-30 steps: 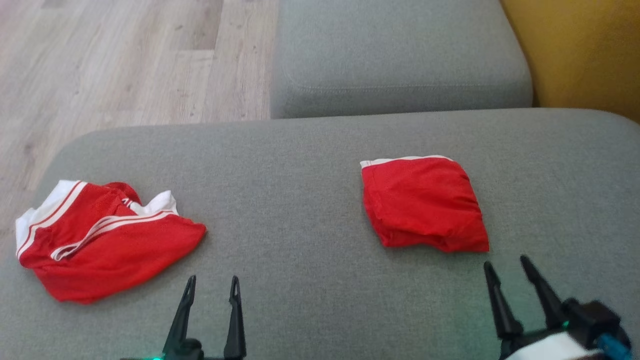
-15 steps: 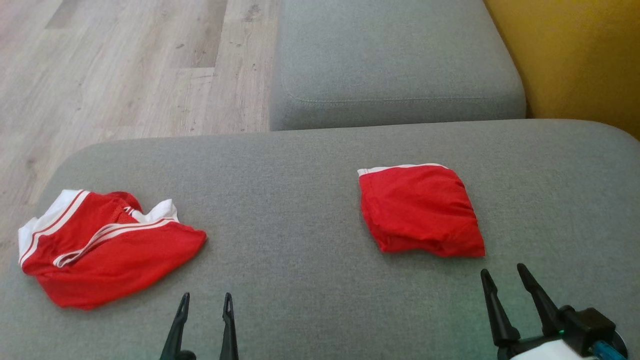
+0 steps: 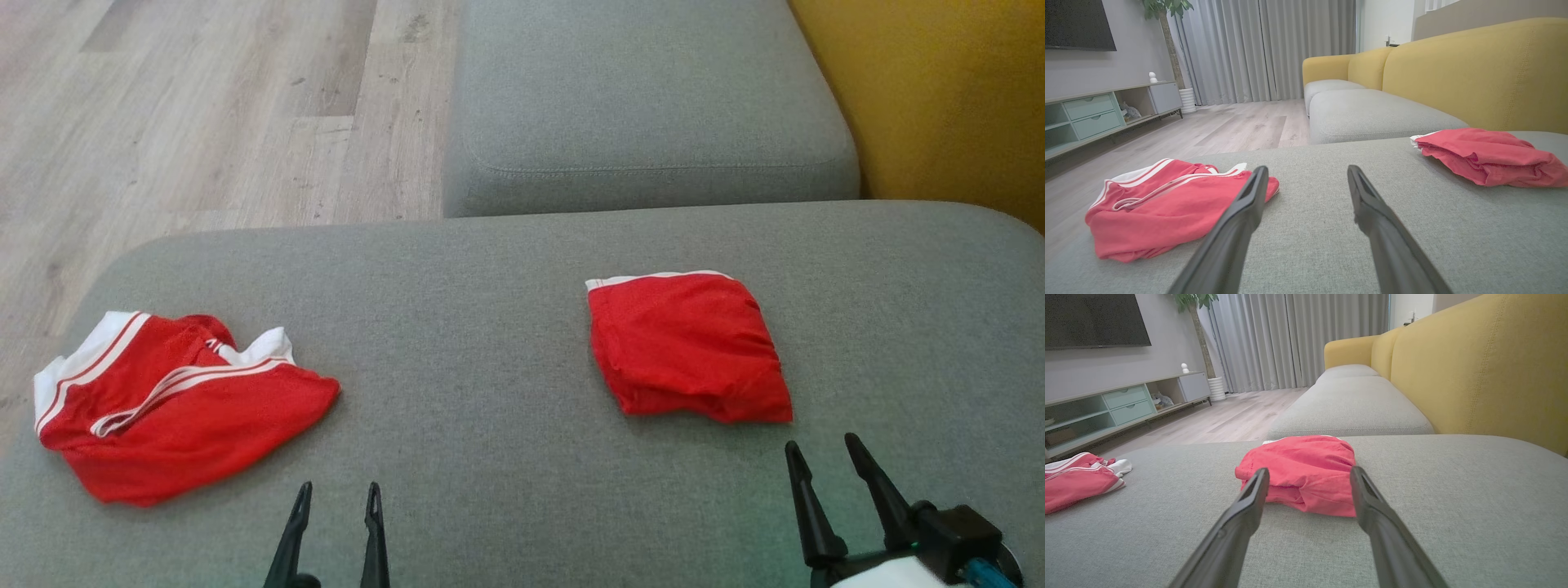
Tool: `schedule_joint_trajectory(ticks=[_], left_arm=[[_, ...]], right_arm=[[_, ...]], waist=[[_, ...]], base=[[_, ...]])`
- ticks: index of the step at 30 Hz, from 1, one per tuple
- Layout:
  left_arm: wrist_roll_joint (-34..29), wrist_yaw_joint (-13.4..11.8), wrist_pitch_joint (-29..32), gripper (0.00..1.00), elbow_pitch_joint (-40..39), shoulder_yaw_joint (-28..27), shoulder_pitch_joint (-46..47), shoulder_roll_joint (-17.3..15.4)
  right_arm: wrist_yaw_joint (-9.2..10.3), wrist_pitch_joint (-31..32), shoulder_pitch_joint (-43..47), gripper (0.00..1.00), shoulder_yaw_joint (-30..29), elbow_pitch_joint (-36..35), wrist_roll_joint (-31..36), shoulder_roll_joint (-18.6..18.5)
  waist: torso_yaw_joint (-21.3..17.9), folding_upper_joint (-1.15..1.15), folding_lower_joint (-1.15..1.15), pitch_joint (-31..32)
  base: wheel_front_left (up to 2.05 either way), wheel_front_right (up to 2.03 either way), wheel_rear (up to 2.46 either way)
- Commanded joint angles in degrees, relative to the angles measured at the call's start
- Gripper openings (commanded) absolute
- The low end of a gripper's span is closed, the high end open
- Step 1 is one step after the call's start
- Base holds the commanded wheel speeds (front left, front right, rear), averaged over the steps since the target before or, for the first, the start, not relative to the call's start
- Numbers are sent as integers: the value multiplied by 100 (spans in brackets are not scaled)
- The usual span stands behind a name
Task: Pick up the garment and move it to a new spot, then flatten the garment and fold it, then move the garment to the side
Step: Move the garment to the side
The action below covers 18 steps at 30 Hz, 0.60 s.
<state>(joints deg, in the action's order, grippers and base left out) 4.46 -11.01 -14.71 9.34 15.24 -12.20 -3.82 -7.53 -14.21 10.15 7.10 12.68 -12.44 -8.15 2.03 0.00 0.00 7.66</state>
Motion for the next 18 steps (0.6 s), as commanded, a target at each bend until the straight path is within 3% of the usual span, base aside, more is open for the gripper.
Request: schedule_joint_trajectory(ticks=[1,10,18], left_arm=[[-69,19,-29,100,-139,-197,243,63],[-20,47,-29,100,-174,-200,339,78],[-90,-9,-29,100,-283,-129,639,87]], right_arm=[[4,-78,-123,100,75,-142,65,-57],[4,-79,-227,100,-14,-1,107,-30],[4,-79,-830,100,112,332,75,-190]], waist=[[-7,0,0,-5],[-5,0,0,-161],[-8,0,0,-582]], base=[[0,0,0],[0,0,0],[0,0,0]])
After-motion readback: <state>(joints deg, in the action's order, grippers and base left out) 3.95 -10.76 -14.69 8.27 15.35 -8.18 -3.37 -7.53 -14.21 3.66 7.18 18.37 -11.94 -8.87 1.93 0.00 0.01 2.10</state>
